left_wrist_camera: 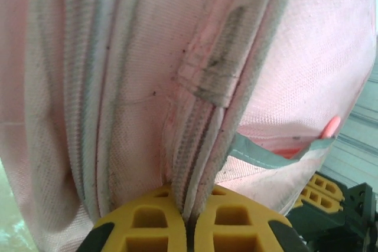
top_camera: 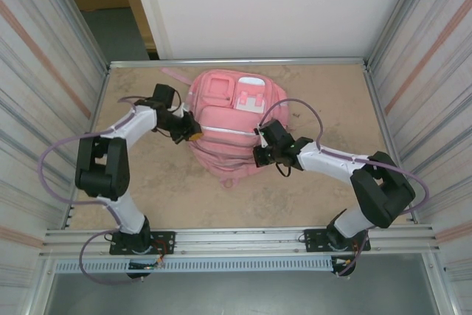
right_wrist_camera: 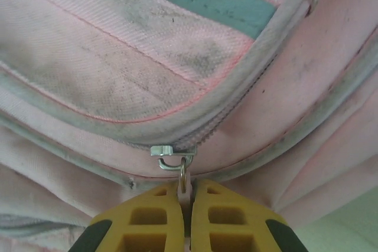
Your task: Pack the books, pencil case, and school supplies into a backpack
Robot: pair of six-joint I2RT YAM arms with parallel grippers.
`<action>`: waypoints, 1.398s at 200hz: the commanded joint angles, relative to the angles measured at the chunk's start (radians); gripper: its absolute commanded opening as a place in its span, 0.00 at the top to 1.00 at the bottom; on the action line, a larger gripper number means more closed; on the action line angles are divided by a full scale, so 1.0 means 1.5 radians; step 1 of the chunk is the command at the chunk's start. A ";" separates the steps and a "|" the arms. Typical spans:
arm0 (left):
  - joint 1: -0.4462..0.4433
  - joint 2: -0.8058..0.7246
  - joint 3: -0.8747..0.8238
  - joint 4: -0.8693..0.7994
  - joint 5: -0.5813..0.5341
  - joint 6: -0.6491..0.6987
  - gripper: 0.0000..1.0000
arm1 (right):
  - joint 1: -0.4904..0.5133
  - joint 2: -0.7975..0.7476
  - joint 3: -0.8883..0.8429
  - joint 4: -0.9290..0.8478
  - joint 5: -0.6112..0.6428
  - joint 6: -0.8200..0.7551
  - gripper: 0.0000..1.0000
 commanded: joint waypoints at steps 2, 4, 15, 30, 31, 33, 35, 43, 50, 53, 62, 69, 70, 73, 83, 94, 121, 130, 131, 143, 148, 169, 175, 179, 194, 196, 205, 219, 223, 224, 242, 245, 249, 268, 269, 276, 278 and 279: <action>0.060 0.066 0.102 -0.004 0.003 0.038 0.89 | 0.038 0.013 0.017 -0.037 -0.004 0.000 1.00; 0.062 0.070 0.110 -0.005 0.008 0.038 0.87 | 0.045 0.019 0.023 -0.035 -0.006 0.001 1.00; 0.062 0.073 0.126 0.009 0.022 0.025 0.78 | 0.075 0.050 0.056 -0.020 -0.025 0.008 1.00; 0.059 0.048 0.107 0.052 0.029 -0.021 0.72 | 0.116 0.098 0.110 -0.012 -0.030 0.016 1.00; 0.059 0.046 0.105 0.055 0.028 -0.025 0.71 | 0.119 0.101 0.114 -0.012 -0.030 0.016 1.00; 0.059 0.041 0.101 0.059 0.029 -0.031 0.71 | 0.123 0.106 0.122 -0.012 -0.028 0.017 1.00; 0.059 0.036 0.095 0.063 0.030 -0.037 0.70 | 0.128 0.112 0.129 -0.011 -0.026 0.017 1.00; 0.059 0.011 0.071 0.070 0.028 -0.053 0.67 | 0.143 0.131 0.151 -0.004 -0.019 0.022 1.00; 0.059 -0.015 0.047 0.066 0.021 -0.058 0.64 | 0.154 0.146 0.166 0.010 -0.020 0.025 1.00; 0.058 -0.027 0.034 0.061 0.017 -0.057 0.63 | 0.157 0.151 0.172 0.018 -0.024 0.027 1.00; 0.059 -0.064 -0.008 0.039 0.013 -0.048 0.60 | 0.163 0.168 0.190 0.039 -0.043 0.032 1.00; 0.059 -0.092 -0.037 0.009 0.009 -0.036 0.58 | 0.168 0.180 0.206 0.046 -0.057 0.034 1.00; 0.059 -0.095 -0.041 0.004 0.008 -0.033 0.58 | 0.168 0.182 0.208 0.046 -0.059 0.035 1.00; 0.059 -0.107 -0.054 -0.007 0.007 -0.027 0.57 | 0.170 0.188 0.215 0.046 -0.062 0.035 1.00; 0.057 -0.145 -0.095 -0.033 0.002 -0.013 0.56 | 0.176 0.202 0.233 0.047 -0.069 0.035 1.00; 0.057 -0.183 -0.142 -0.037 -0.003 -0.021 0.54 | 0.182 0.217 0.244 0.050 -0.075 0.034 1.00; 0.038 -0.254 -0.220 0.012 -0.005 -0.079 0.52 | 0.195 0.240 0.269 0.054 -0.093 0.019 1.00; 0.028 -0.270 -0.232 0.030 -0.010 -0.098 0.51 | 0.198 0.243 0.274 0.054 -0.095 0.021 1.00; 0.027 -0.271 -0.233 0.031 -0.011 -0.099 0.51 | 0.199 0.243 0.274 0.054 -0.096 0.022 1.00; 0.011 -0.281 -0.237 0.050 -0.024 -0.114 0.49 | 0.204 0.242 0.270 0.063 -0.100 0.024 1.00; 0.003 -0.280 -0.236 0.056 -0.028 -0.118 0.49 | 0.206 0.241 0.269 0.067 -0.100 0.024 1.00; -0.023 -0.249 -0.223 0.081 -0.036 -0.138 0.49 | 0.217 0.241 0.267 0.070 -0.089 0.025 1.00; -0.030 -0.238 -0.219 0.089 -0.032 -0.144 0.48 | 0.221 0.239 0.264 0.073 -0.086 0.027 1.00; -0.036 -0.232 -0.218 0.097 -0.030 -0.149 0.48 | 0.222 0.239 0.261 0.076 -0.085 0.028 1.00; -0.064 -0.219 -0.218 0.124 -0.052 -0.157 0.48 | 0.228 0.236 0.253 0.087 -0.081 0.030 1.00; -0.068 -0.218 -0.218 0.125 -0.058 -0.157 0.49 | 0.227 0.236 0.252 0.088 -0.081 0.030 1.00; -0.080 -0.211 -0.218 0.124 -0.087 -0.160 0.51 | 0.228 0.235 0.252 0.085 -0.079 0.029 1.00; -0.083 -0.201 -0.231 0.140 -0.091 -0.172 0.66 | 0.227 0.227 0.248 0.076 -0.069 0.031 1.00; -0.081 -0.197 -0.236 0.148 -0.083 -0.174 0.72 | 0.228 0.223 0.246 0.075 -0.066 0.031 1.00; -0.080 -0.196 -0.238 0.150 -0.081 -0.175 0.74 | 0.227 0.223 0.245 0.075 -0.065 0.032 1.00; -0.073 -0.188 -0.243 0.156 -0.070 -0.159 0.95 | 0.226 0.211 0.233 0.051 -0.045 0.014 1.00; -0.072 -0.187 -0.239 0.152 -0.072 -0.149 0.99 | 0.226 0.210 0.232 0.042 -0.037 0.008 1.00; -0.072 -0.185 -0.233 0.143 -0.075 -0.136 1.00 | 0.225 0.207 0.233 0.027 -0.024 -0.004 1.00; -0.072 -0.168 -0.189 0.079 -0.072 -0.079 1.00 | 0.214 0.191 0.228 -0.055 0.054 -0.063 1.00; -0.071 -0.167 -0.187 0.076 -0.071 -0.076 1.00 | 0.214 0.190 0.226 -0.058 0.058 -0.065 1.00; -0.071 -0.161 -0.178 0.063 -0.061 -0.062 1.00 | 0.205 0.178 0.215 -0.075 0.075 -0.078 0.99; -0.072 -0.160 -0.176 0.061 -0.058 -0.060 1.00 | 0.201 0.173 0.212 -0.079 0.077 -0.082 0.98; -0.072 -0.159 -0.176 0.060 -0.057 -0.057 1.00 | 0.200 0.171 0.211 -0.081 0.078 -0.083 0.98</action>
